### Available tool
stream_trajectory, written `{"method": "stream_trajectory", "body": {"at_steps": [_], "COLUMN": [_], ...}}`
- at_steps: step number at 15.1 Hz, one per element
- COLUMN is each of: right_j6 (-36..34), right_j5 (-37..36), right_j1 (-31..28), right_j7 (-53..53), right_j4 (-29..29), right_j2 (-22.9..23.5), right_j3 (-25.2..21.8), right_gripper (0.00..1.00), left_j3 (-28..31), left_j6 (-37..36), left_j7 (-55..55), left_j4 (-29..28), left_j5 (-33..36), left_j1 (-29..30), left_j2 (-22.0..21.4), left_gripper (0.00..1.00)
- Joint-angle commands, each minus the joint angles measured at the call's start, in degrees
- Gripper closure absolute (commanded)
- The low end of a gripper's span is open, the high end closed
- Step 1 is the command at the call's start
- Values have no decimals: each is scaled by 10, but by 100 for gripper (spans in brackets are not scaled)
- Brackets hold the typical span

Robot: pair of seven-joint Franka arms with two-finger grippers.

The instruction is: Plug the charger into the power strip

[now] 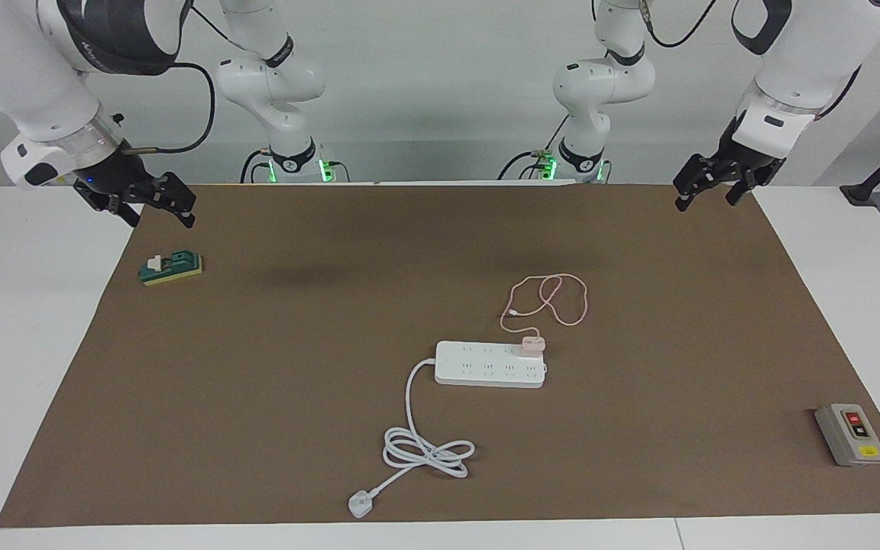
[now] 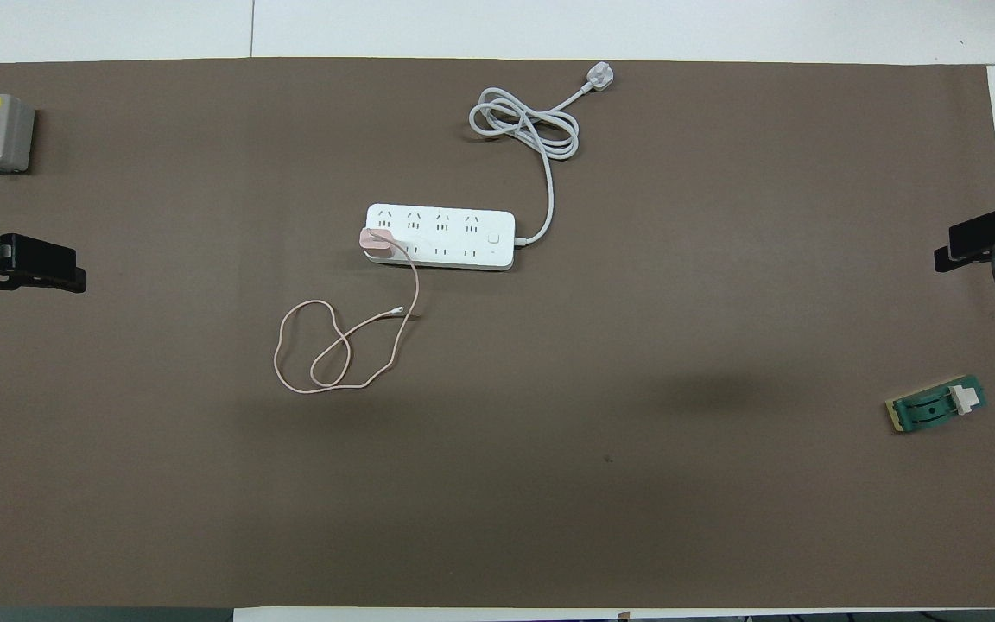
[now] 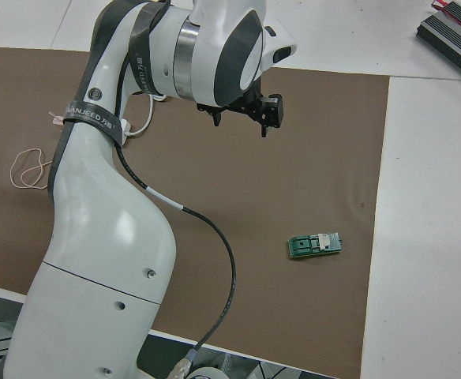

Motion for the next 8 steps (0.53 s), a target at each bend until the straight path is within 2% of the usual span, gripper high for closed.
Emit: {"method": "stream_trajectory", "body": {"at_steps": [1,8], "right_j6": [-11,-11], "right_j5": [-10,-10], "right_j1": [-6,-6], "right_j7": [-8,-8], "right_j4": [3,3], "right_j2": [-3,-3], "right_j3": [4,4], "right_gripper": [0,0], "left_j3": [-5,-5], "left_j6": [-8,-9], "left_j7": [15,34], "left_j4": [-1,2], "left_j5": [2,1], "left_j1": [7,10], "left_j2": [-9,-9], "left_gripper": [0,0]}}
